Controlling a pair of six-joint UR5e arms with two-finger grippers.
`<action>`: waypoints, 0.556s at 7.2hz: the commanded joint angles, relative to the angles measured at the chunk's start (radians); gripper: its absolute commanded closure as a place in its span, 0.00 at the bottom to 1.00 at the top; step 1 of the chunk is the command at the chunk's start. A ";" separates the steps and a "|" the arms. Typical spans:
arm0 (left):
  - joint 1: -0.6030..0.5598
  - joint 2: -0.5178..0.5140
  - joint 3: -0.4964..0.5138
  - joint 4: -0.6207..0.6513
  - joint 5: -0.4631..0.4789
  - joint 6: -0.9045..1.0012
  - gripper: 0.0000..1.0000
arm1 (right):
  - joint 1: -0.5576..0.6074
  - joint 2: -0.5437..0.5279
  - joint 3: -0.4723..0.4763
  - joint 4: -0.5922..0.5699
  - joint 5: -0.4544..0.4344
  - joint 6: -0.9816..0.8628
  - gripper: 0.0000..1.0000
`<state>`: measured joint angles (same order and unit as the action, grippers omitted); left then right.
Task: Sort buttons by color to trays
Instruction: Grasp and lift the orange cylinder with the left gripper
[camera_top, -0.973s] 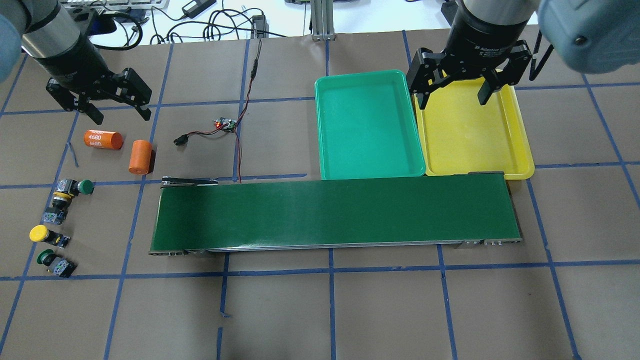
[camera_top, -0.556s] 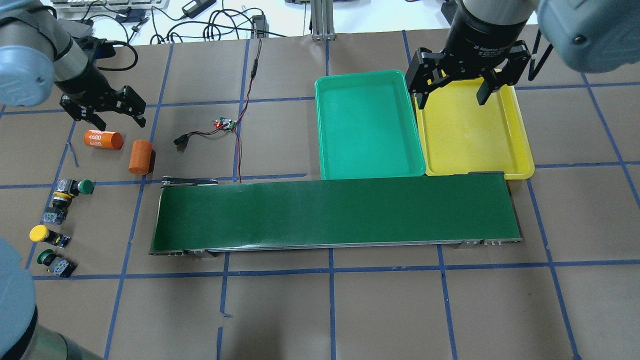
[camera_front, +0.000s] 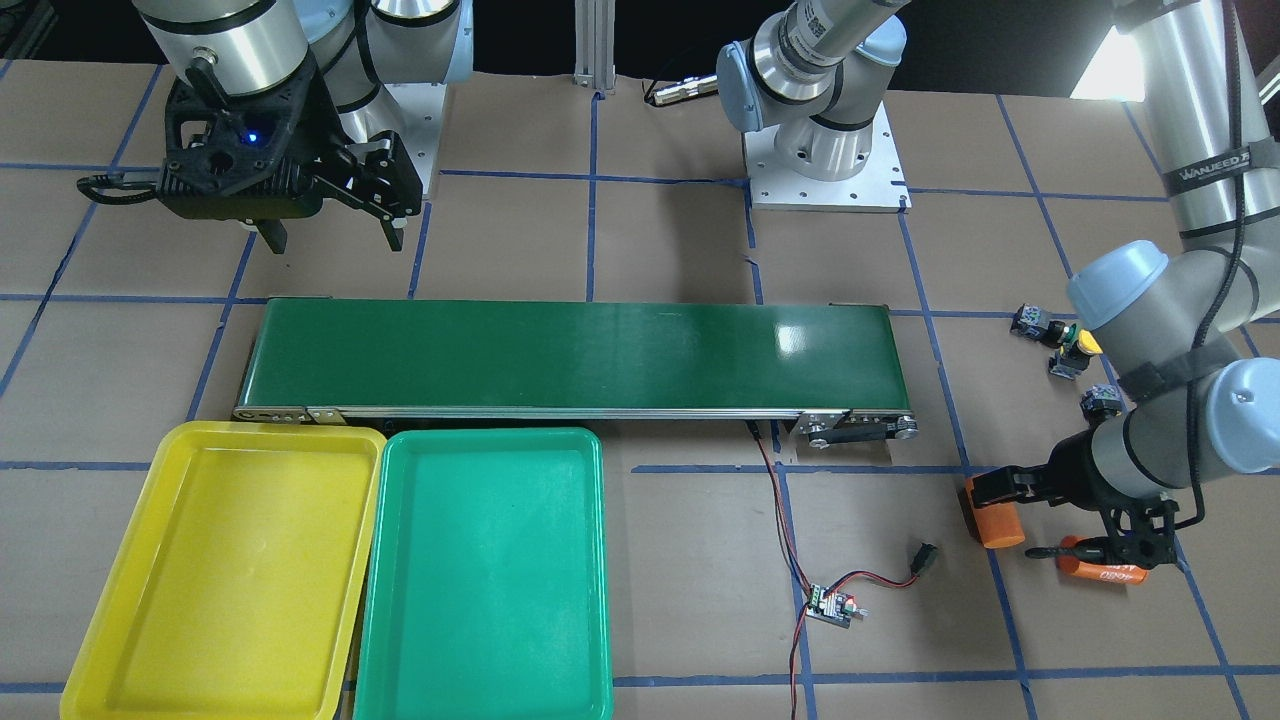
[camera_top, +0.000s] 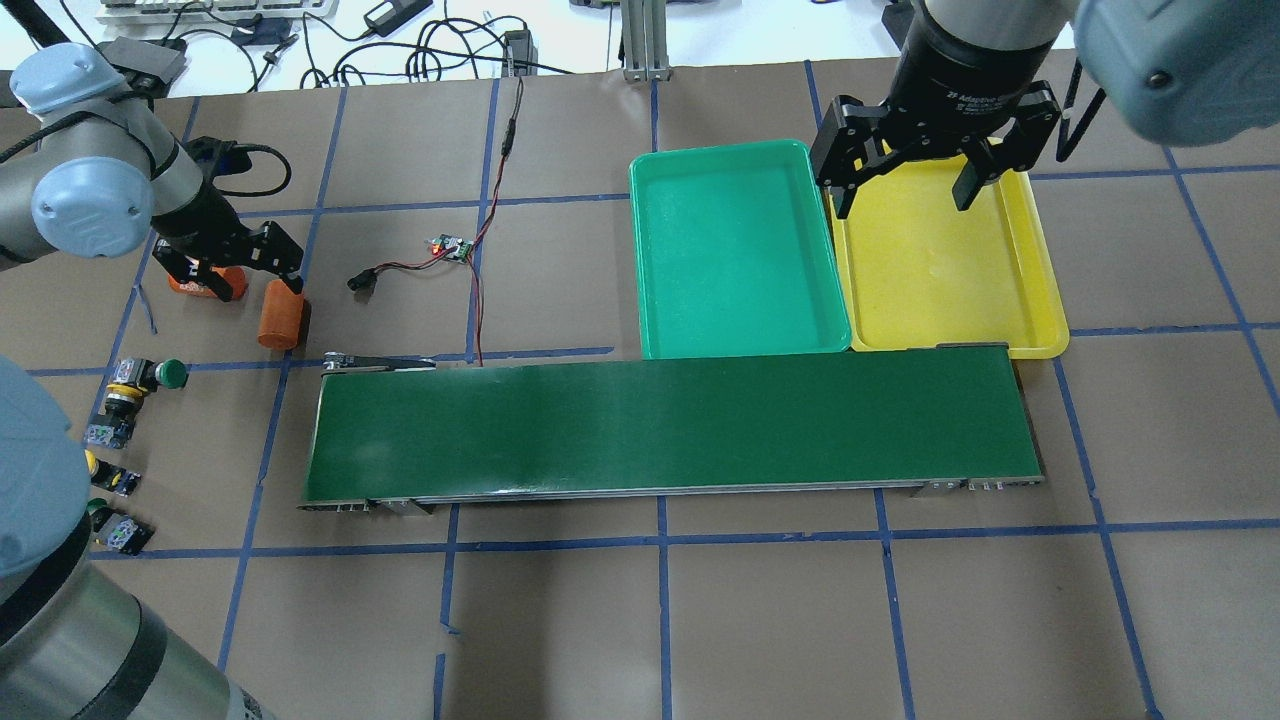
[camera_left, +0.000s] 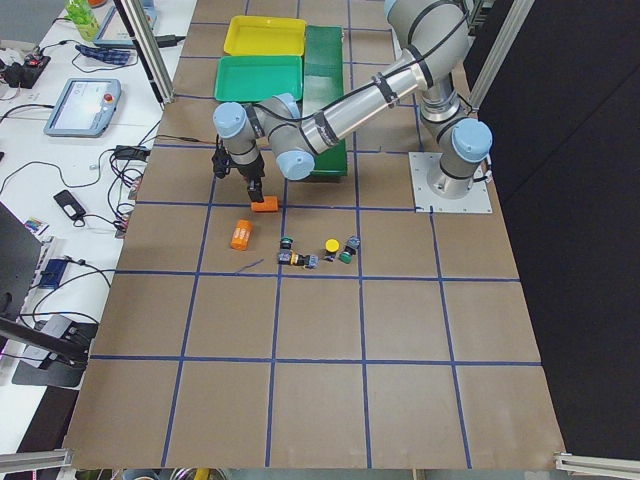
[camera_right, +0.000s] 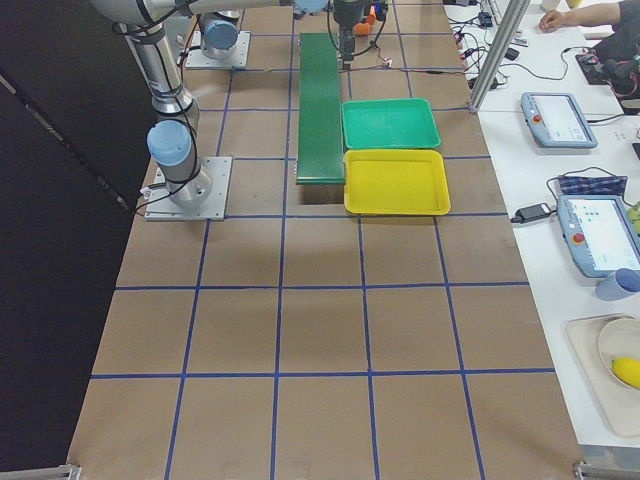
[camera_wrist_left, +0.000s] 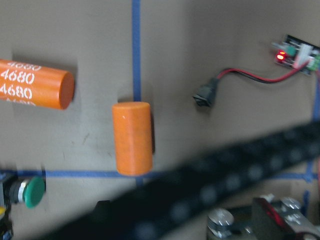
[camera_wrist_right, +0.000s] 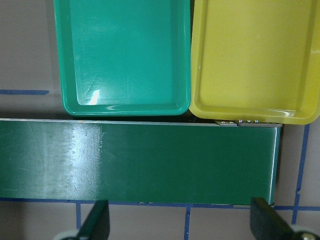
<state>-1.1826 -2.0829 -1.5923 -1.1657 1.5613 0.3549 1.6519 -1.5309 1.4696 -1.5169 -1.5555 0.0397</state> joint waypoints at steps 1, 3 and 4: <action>0.000 -0.025 -0.063 0.116 0.000 0.012 0.00 | -0.001 0.000 0.000 0.001 0.000 -0.001 0.00; 0.003 -0.039 -0.073 0.130 0.017 0.047 0.68 | -0.001 0.000 0.000 0.001 0.000 0.000 0.00; 0.009 -0.039 -0.072 0.130 0.016 0.094 0.81 | -0.001 0.000 0.000 0.001 0.000 -0.001 0.00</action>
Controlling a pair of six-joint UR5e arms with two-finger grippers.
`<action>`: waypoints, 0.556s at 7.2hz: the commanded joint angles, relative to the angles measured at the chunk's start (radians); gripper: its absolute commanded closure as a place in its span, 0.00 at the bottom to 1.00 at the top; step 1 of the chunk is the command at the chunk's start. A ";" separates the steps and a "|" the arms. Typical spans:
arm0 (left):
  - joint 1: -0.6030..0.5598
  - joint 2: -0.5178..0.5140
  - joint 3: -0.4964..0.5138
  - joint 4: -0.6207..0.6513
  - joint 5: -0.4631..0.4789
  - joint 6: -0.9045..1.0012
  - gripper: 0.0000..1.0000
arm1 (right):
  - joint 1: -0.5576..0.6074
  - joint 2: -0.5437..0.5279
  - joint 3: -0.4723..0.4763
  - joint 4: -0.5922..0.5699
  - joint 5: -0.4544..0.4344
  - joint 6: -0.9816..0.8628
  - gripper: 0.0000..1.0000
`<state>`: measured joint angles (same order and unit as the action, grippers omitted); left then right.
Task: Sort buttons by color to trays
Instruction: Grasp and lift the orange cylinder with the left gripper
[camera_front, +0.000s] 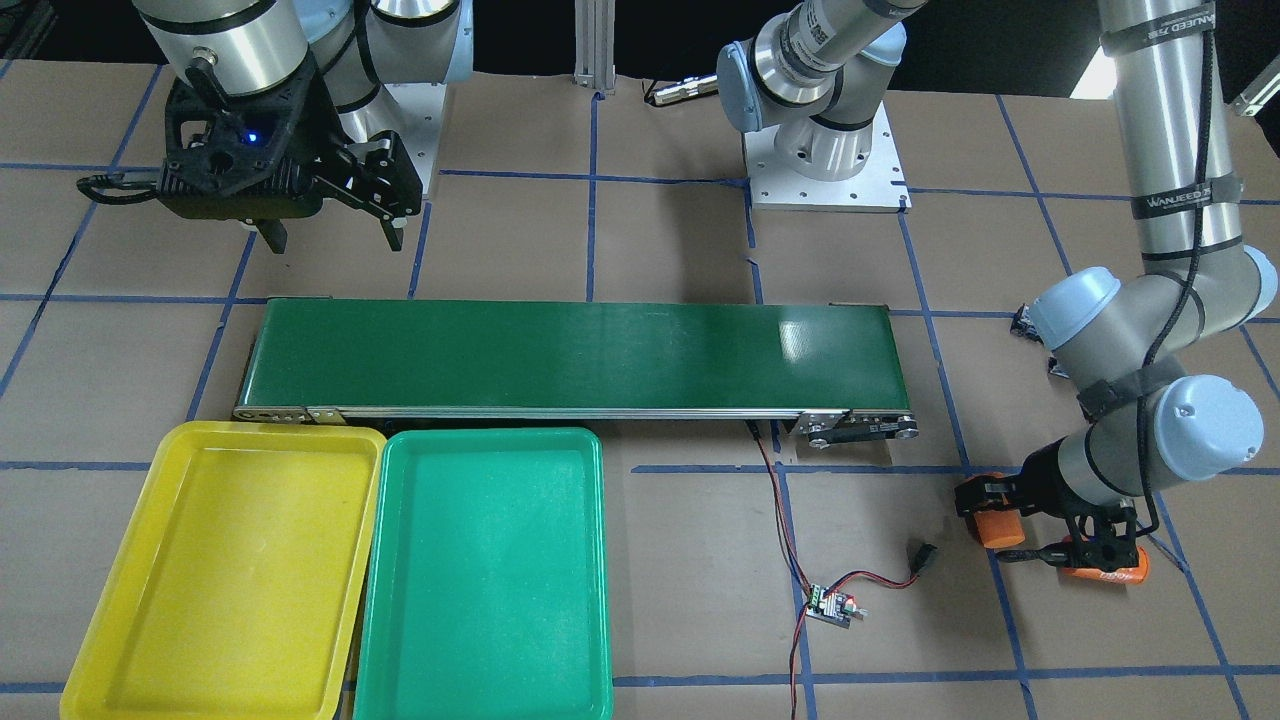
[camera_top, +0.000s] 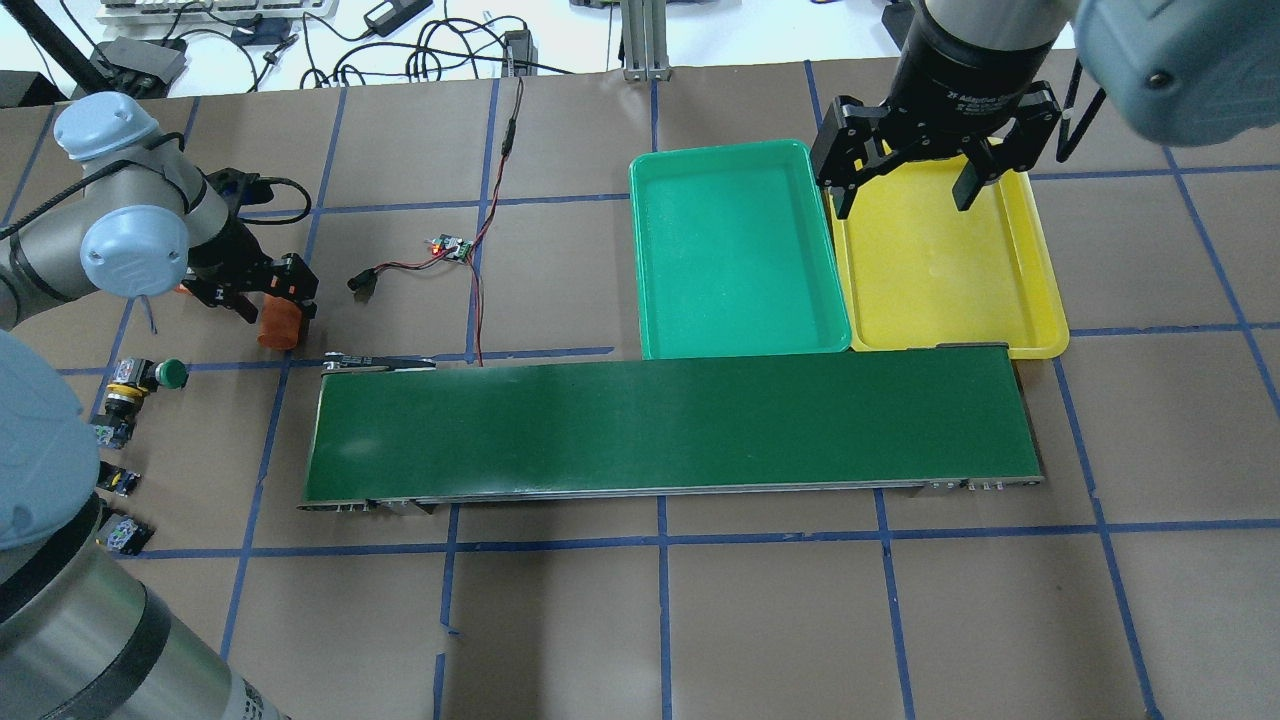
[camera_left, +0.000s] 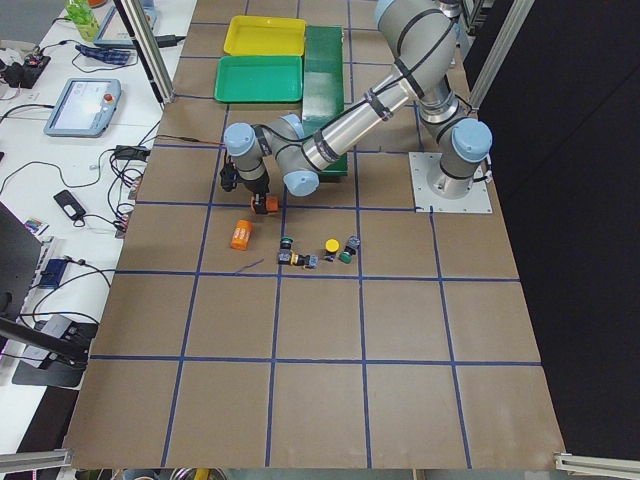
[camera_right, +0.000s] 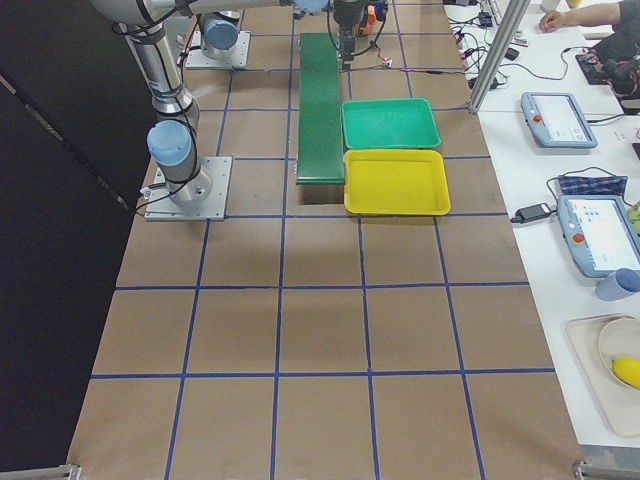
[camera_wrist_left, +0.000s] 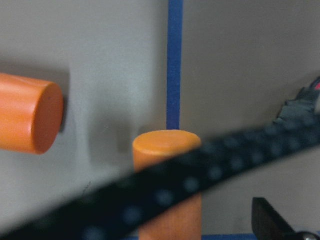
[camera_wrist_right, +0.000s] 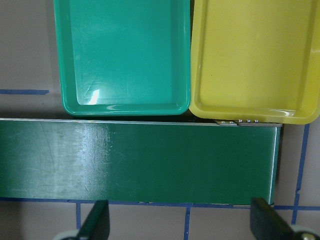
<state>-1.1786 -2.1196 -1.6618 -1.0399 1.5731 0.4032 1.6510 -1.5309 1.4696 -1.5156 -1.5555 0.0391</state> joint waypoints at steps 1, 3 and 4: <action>0.025 0.012 0.007 0.003 -0.001 0.039 0.92 | 0.000 0.000 0.000 0.000 0.000 -0.001 0.00; -0.005 0.094 -0.015 -0.017 -0.001 0.049 0.93 | 0.000 0.000 0.000 0.000 0.000 0.001 0.00; -0.022 0.171 -0.059 -0.050 -0.002 0.092 0.93 | 0.000 0.000 0.000 -0.001 0.000 0.001 0.00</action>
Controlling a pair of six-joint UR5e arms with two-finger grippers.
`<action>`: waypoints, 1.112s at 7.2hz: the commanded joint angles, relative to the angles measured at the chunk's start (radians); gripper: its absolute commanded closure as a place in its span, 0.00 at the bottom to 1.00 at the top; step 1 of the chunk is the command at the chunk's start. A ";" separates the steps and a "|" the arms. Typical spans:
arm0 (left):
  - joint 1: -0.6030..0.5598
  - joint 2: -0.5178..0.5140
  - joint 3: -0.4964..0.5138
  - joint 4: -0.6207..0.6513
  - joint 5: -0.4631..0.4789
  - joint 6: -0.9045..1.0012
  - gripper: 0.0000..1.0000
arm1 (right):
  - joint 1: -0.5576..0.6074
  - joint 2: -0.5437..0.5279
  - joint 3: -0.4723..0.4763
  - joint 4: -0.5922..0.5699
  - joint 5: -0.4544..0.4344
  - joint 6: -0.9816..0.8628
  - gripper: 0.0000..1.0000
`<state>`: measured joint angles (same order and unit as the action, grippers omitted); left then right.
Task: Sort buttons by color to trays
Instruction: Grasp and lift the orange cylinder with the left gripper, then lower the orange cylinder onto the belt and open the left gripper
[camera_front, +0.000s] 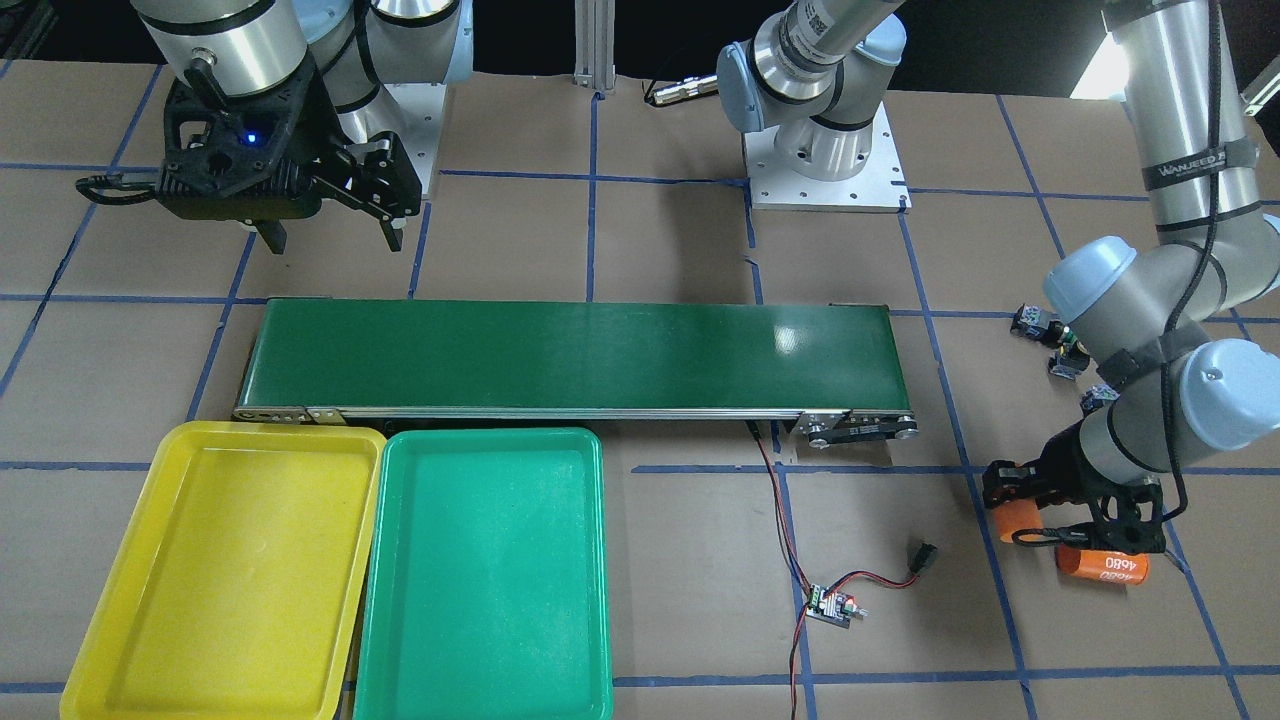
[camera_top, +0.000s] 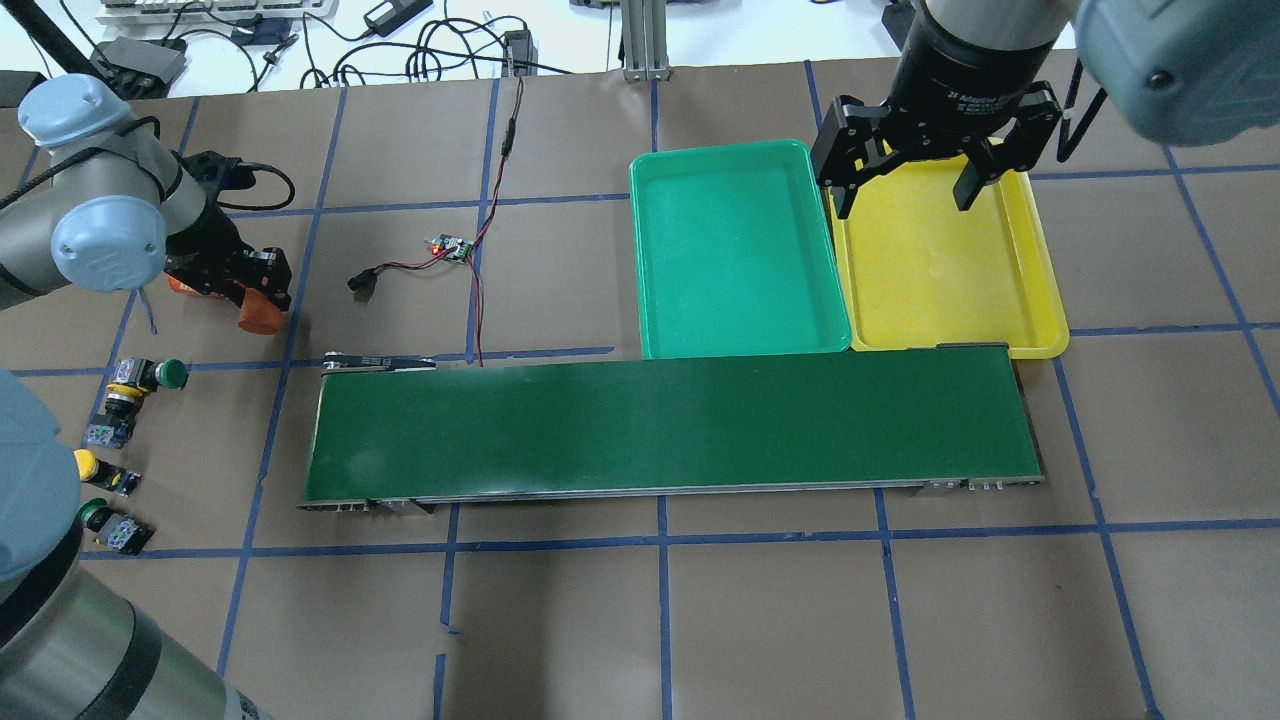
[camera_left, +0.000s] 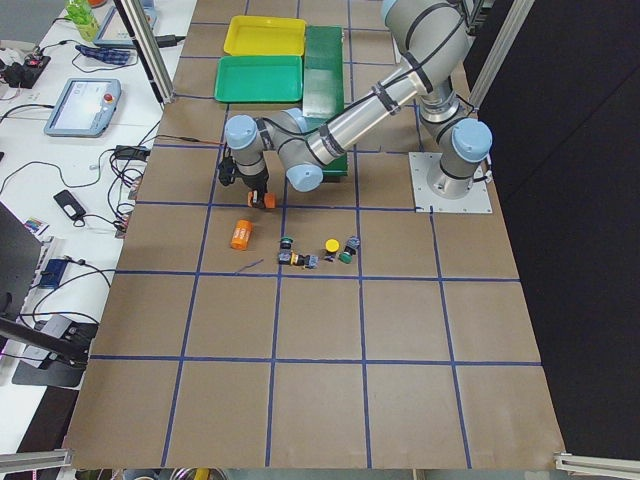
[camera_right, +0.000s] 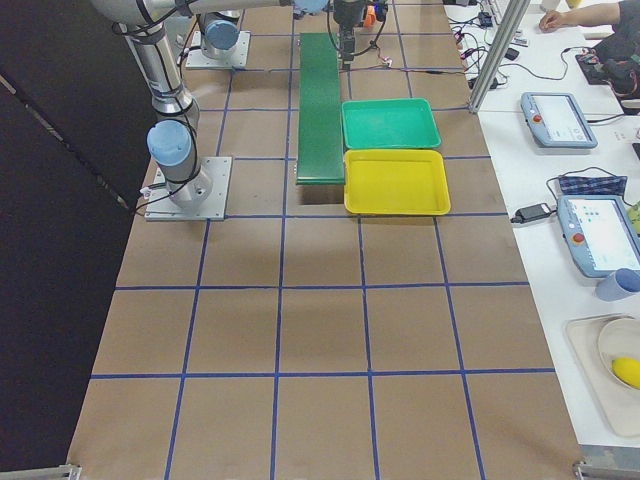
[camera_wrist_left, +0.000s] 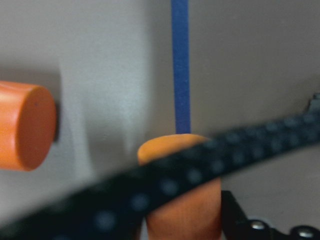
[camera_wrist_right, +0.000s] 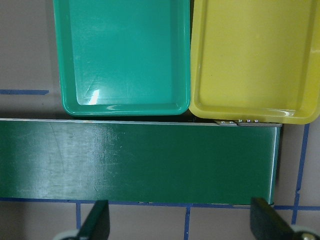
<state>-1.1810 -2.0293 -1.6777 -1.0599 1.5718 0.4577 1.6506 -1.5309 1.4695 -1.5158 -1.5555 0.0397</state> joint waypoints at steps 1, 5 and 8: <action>-0.032 0.168 -0.119 -0.054 -0.001 0.121 0.93 | 0.000 0.000 0.000 0.000 0.000 0.000 0.00; -0.158 0.437 -0.402 -0.048 -0.055 0.580 0.95 | 0.000 0.002 0.000 -0.006 0.000 0.000 0.00; -0.221 0.472 -0.482 -0.013 -0.045 0.864 0.93 | 0.000 0.005 0.000 -0.010 0.000 0.000 0.00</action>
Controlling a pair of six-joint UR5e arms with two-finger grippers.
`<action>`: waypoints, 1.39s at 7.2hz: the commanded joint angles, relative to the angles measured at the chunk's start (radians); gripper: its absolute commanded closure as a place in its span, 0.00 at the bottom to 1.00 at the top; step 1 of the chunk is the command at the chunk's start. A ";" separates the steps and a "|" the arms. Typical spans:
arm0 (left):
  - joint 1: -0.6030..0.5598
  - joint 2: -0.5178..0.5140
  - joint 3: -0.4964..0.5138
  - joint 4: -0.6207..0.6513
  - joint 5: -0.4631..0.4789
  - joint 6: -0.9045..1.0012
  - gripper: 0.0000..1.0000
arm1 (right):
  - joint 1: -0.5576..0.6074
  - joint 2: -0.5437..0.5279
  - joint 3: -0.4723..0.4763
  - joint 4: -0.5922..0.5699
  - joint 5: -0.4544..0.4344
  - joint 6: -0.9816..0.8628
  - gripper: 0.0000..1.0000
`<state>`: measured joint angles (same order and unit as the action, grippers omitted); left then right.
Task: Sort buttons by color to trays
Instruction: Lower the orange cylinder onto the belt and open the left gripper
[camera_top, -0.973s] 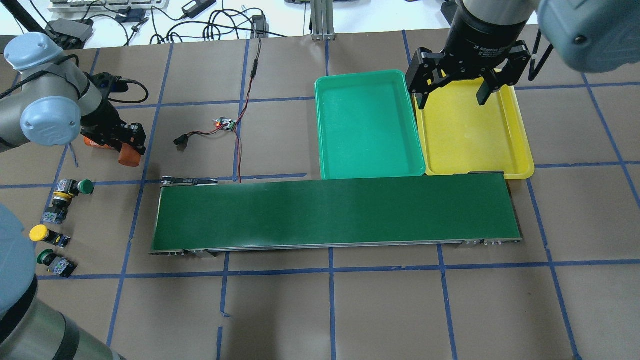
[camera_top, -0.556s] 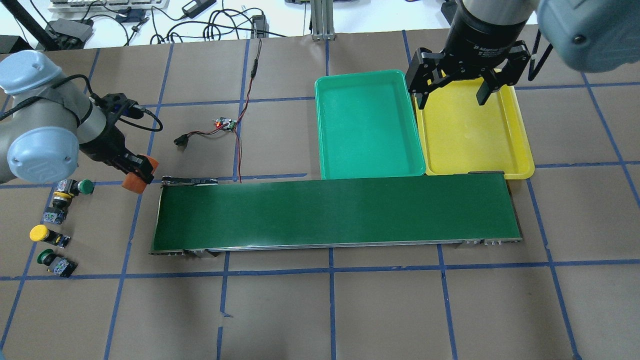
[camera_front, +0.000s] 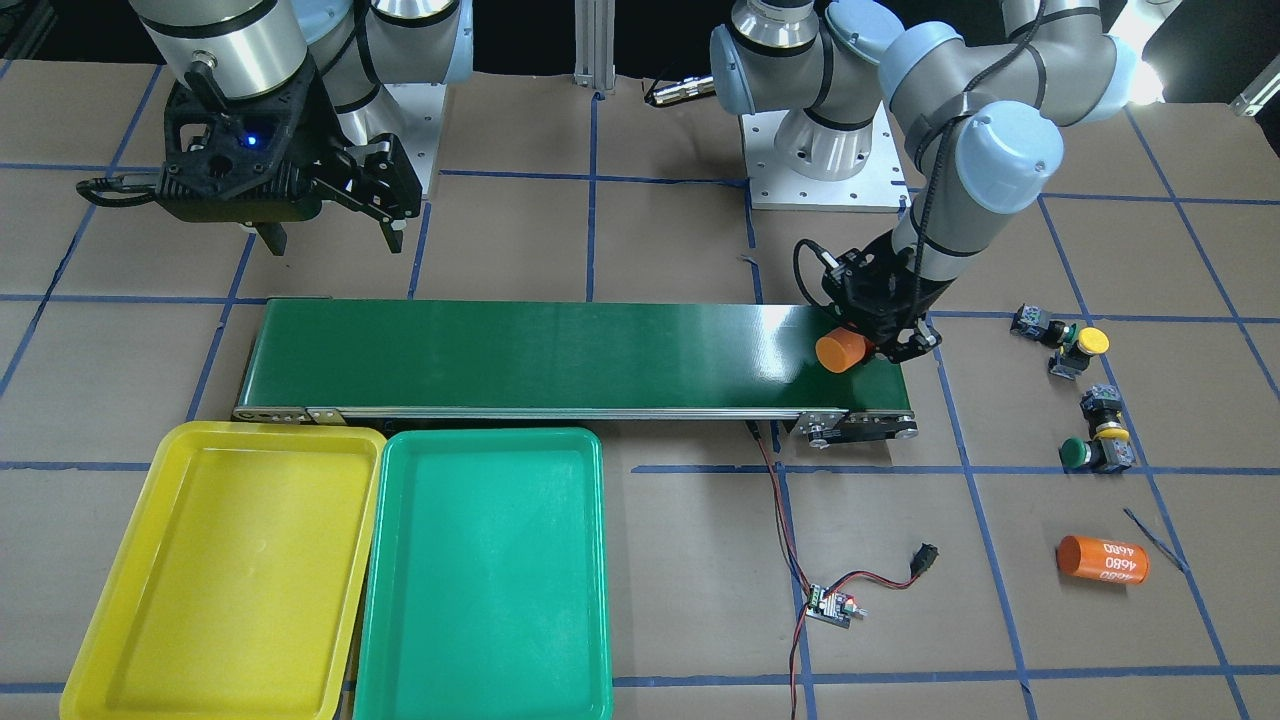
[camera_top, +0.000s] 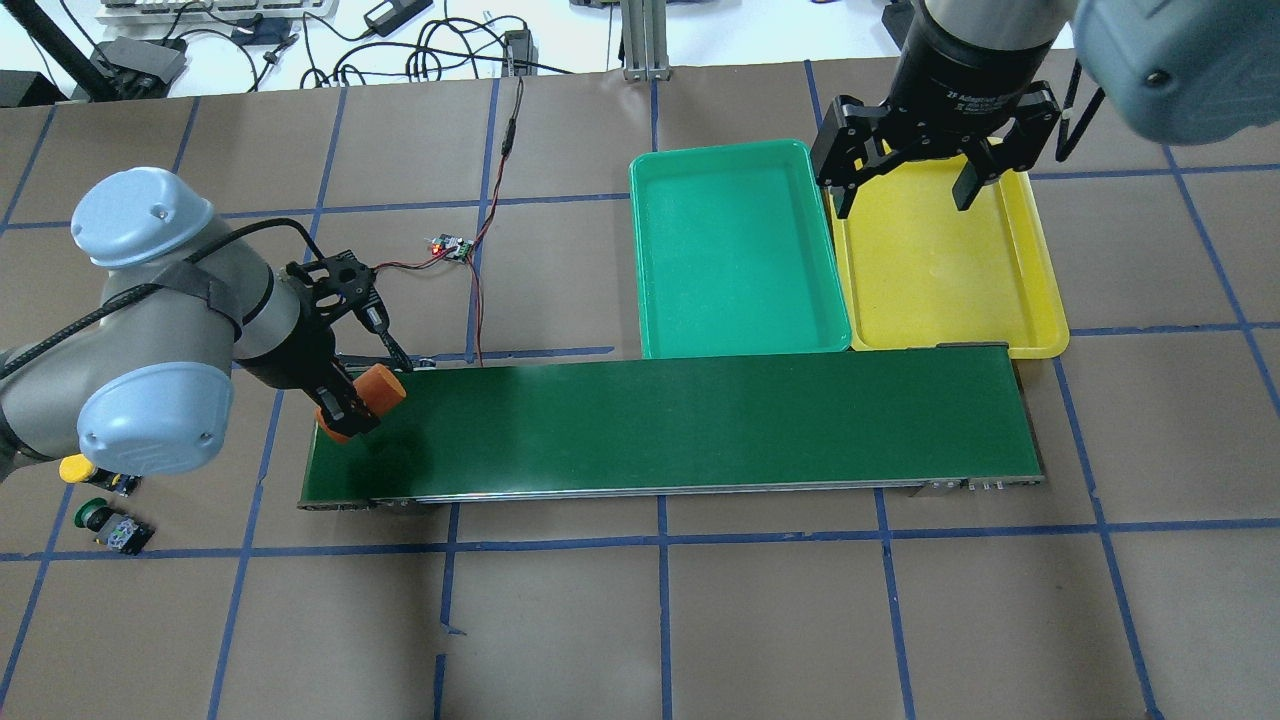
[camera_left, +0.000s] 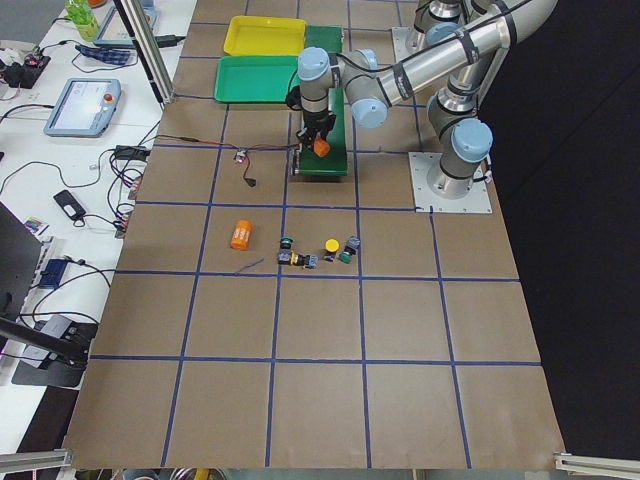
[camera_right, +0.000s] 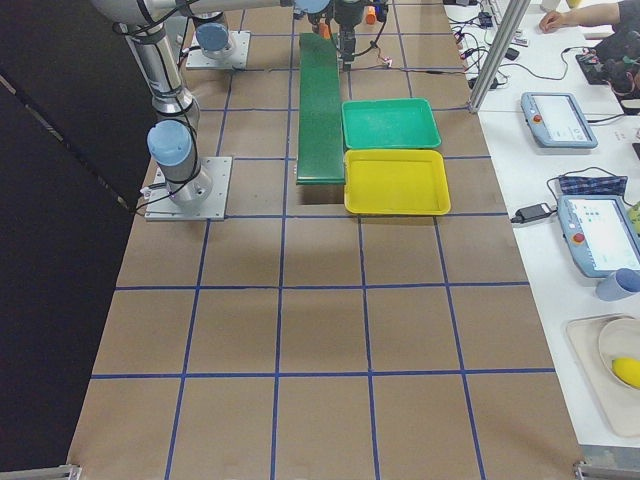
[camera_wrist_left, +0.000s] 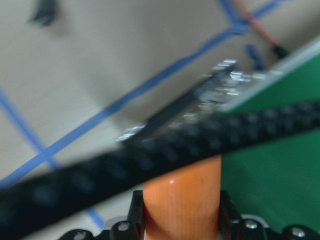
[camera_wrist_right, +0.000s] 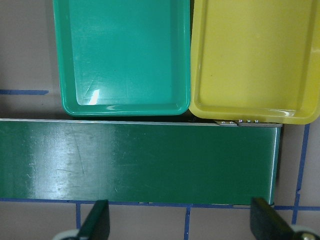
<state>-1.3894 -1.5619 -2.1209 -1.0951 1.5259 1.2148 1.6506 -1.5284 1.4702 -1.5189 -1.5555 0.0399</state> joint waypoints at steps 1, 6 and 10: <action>-0.014 -0.001 -0.069 0.097 -0.012 0.114 0.74 | 0.002 -0.002 -0.001 -0.003 0.002 0.000 0.00; 0.006 0.045 -0.084 0.125 -0.056 -0.020 0.00 | 0.000 -0.002 0.001 0.002 0.002 -0.002 0.00; 0.326 -0.055 0.099 0.084 0.032 -0.081 0.00 | 0.002 -0.006 0.004 0.005 -0.006 -0.002 0.00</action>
<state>-1.1571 -1.5803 -2.0884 -1.0063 1.5264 1.1544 1.6510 -1.5320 1.4726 -1.5141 -1.5582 0.0369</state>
